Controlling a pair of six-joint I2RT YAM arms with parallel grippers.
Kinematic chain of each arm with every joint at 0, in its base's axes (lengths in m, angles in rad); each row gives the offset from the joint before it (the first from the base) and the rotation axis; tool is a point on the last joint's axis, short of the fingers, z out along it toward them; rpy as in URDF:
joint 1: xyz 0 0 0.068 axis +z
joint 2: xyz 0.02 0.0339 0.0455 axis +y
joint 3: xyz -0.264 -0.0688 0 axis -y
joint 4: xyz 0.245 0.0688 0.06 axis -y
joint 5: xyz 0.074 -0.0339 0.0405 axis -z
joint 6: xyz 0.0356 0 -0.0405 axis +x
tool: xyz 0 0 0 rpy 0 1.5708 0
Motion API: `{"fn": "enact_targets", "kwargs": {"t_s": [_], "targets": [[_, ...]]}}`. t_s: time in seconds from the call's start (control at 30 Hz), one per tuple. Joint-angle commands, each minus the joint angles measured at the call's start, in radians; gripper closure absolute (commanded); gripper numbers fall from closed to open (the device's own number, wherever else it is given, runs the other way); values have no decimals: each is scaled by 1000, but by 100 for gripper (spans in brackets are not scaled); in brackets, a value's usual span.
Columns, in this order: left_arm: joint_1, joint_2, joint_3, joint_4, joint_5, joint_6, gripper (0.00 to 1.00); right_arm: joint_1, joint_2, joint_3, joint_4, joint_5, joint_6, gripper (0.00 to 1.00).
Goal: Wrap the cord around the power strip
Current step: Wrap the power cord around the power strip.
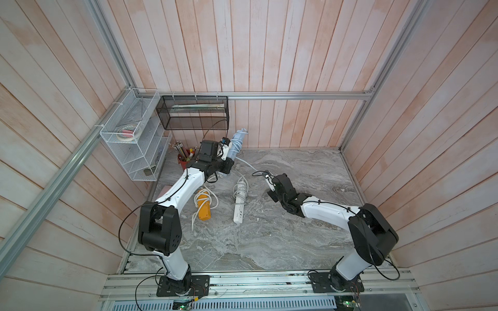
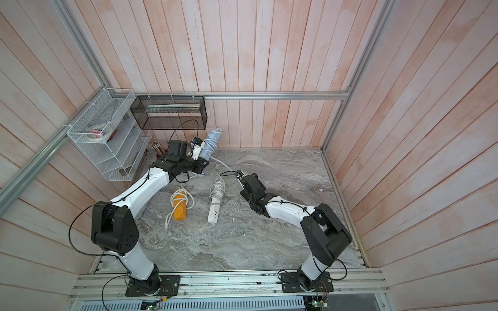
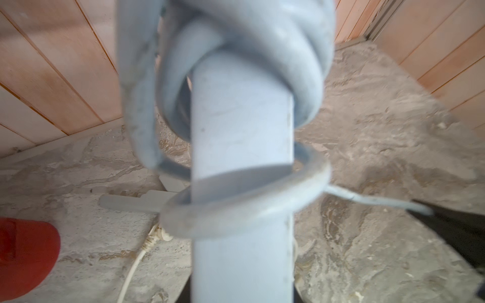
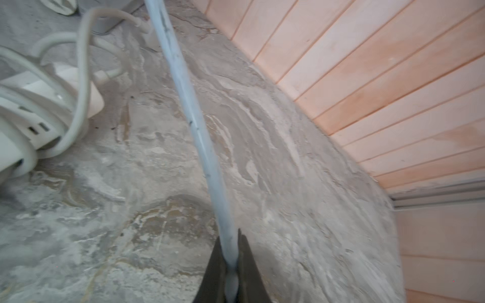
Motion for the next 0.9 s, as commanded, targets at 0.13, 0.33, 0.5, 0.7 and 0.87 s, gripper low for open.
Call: {"fn": "enact_targets", "kwargs": {"t_s": [0.13,0.33,0.5,0.7,0.87], "targets": [[-87,112,199,-193,-195,237,100,23,-191,-40,312,241,-478,100],[-205,194,263,-408,-76,326,100,12,-197,135,332,61,-540,100],[-303,133,174,-501,184,458,100,-67,-107,381,77,-162,-410,100],[-342,-42,-15,-442,499,549,100,-247,27,625,-260,-482,-313,100],[-365,-91,-22,-462,704,601,100,-416,100,694,-393,-895,-219,100]]}}
